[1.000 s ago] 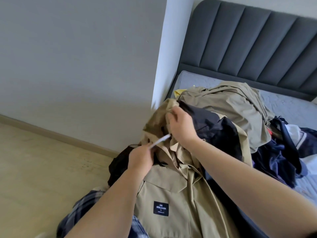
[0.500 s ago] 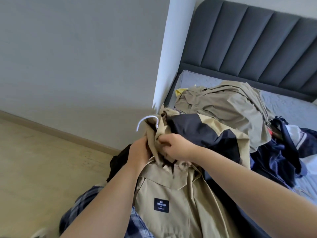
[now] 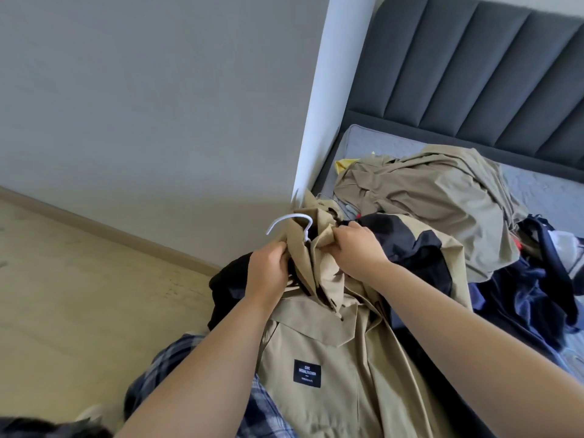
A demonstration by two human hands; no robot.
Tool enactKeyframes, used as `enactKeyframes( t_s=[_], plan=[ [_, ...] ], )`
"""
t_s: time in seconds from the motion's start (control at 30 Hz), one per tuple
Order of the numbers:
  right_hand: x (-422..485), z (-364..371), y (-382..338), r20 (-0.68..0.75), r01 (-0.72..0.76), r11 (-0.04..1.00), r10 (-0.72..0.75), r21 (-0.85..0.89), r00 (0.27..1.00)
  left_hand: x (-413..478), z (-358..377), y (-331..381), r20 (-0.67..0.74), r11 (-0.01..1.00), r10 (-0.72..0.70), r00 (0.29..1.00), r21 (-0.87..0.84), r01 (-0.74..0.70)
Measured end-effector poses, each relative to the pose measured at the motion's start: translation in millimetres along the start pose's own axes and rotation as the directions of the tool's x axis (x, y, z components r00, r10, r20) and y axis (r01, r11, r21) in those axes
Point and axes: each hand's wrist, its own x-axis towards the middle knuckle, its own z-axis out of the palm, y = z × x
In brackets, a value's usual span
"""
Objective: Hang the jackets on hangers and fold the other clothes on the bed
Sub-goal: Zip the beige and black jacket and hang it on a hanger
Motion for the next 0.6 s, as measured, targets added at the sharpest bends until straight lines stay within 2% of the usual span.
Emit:
enactKeyframes(
  t_s=[0.07, 0.13, 0.2, 0.23, 0.33, 0.47, 0.6],
  plan=[
    [1.7, -3.5, -5.9, -0.086, -0.02, 0.989, 0.033, 0.148, 0.996, -3.5, -2.0, 4.7, -0.031, 0.998, -0.051, 0.998, -0.028, 0.05],
    [3.3, -14.7, -20.2, -0.226, 0.055, 0.958, 0.01, 0.283, 0.974, -4.2, -7.3, 14.4, -0.069, 0.99, -0.123, 0.99, -0.074, 0.118],
    [10.8, -32.0, -36.7, -0.393, 0.115, 0.933, 0.031, 0.341, 0.919, 7.9, -22.0, 27.3, -0.103, 0.979, -0.175, 0.979, -0.128, 0.162],
    [18.0, -41.4, -44.4, -0.42, 0.093, 0.93, 0.071, 0.356, 0.905, 19.3, -33.0, 34.3, -0.129, 0.98, -0.174, 0.976, -0.122, 0.158],
    [50.5, -74.9, -63.2, -0.493, 0.021, 0.926, 0.182, 0.378, 0.851, 61.2, -78.6, 59.7, -0.194, 0.996, -0.085, 0.977, 0.006, 0.087],
    [86.3, -143.8, -101.9, -0.652, 0.147, 0.897, 0.183, 0.417, 0.736, 109.2, -149.6, 97.9, -0.249, 0.996, 0.05, 0.967, 0.078, -0.031],
    [116.3, -212.0, -142.4, -0.743, 0.239, 0.878, 0.176, 0.415, 0.646, 142.1, -224.4, 135.7, -0.315, 0.989, 0.136, 0.939, 0.097, -0.11]
  ],
)
